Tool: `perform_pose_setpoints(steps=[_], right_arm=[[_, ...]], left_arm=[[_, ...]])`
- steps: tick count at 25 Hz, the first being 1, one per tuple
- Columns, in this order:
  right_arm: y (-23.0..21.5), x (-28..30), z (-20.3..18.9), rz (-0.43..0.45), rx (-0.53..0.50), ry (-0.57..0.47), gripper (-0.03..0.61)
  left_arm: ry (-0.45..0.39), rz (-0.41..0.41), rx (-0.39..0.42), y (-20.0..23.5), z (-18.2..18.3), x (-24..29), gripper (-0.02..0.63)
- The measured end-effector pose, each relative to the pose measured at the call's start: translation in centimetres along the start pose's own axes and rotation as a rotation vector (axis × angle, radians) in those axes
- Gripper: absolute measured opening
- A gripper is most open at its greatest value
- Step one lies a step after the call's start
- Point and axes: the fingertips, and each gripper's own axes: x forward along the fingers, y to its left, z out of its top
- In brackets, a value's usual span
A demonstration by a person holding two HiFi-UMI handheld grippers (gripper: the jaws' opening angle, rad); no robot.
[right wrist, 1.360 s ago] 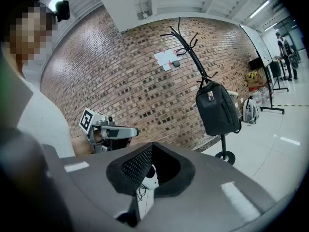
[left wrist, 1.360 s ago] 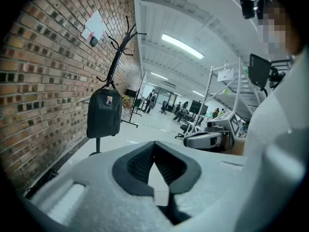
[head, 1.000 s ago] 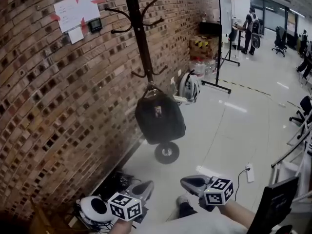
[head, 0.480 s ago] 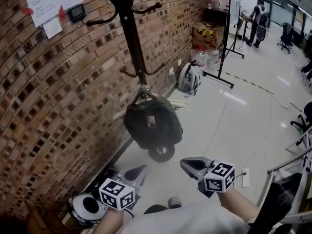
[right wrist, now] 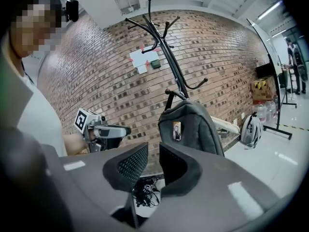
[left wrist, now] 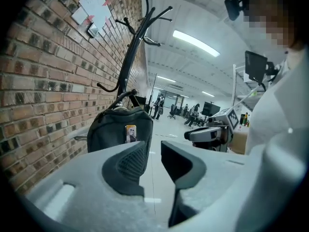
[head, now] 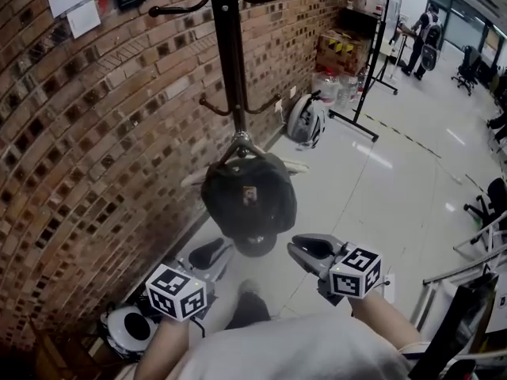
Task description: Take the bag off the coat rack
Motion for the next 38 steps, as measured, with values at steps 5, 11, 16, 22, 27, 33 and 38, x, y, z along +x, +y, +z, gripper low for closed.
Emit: perform_pose_setpoints(steps=[5,11,16,22,27,33,38], right_arm=[[-4.1,2.3,1.9,-0.087,0.021,-0.022,0.146],[-9.5,5.3,4.3,-0.163,-0.005,-0.027,0.273],[-13.8,7.7,5.6,-0.21,-0.063,-0.034,0.381],[-15.4,11.0,3.7,-0.121,-0.079,0.059,0.436],[-15.9,11.9,2.7,-0.05,-0.024,0.064,0.462],[-16.1,12.2,2.5,-0.027,0.016,0.033,0.463],[-16.4,12.2,2.4,-0.059,0.056,0.038,0.377]], left_arm=[[0.002,-0.011,-0.009,4.3,1.0,1.8,0.225],[0.042,0.023,-0.003,10.7,1.8,4.3,0.344],[0.085,0.037,0.023,14.7,1.5,7.3,0.438],[0.175,-0.033,0.015,16.3,-0.4,10.6,0.474],[0.196,-0.073,-0.004,16.4,-1.4,12.6,0.474],[0.197,-0.086,-0.07,16.7,-1.6,13.1,0.44],[0.192,-0.077,-0.08,16.5,-1.5,13.1,0.394]])
